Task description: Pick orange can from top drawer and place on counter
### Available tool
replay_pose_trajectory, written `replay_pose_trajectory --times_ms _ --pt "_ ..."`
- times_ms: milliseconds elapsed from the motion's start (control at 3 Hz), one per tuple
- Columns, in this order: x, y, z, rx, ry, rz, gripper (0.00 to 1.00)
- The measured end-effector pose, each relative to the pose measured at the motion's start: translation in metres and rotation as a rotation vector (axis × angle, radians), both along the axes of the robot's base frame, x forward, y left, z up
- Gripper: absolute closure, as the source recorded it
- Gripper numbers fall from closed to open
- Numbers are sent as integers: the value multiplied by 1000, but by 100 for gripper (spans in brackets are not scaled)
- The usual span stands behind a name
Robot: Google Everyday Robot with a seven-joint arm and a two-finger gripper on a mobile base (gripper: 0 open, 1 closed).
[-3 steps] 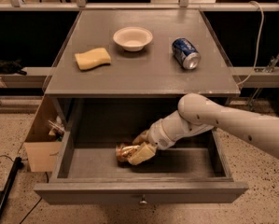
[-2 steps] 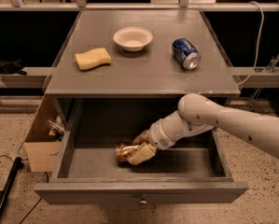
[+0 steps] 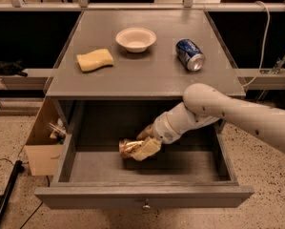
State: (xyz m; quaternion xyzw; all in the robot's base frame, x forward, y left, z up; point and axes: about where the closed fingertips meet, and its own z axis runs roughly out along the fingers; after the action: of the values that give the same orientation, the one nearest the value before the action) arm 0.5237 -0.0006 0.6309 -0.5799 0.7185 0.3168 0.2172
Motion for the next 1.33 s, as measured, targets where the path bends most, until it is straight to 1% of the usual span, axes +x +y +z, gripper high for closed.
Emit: replay_pose_trajectory --times_ms 333,667,1000,1333 --pt "11 -12 43 -7 -56 7 100" --pt "13 -24 77 -12 -105 10 100" --pt "12 -23 78 -12 -103 14 100" --pt "-11 -36 84 -28 -77 22 100"
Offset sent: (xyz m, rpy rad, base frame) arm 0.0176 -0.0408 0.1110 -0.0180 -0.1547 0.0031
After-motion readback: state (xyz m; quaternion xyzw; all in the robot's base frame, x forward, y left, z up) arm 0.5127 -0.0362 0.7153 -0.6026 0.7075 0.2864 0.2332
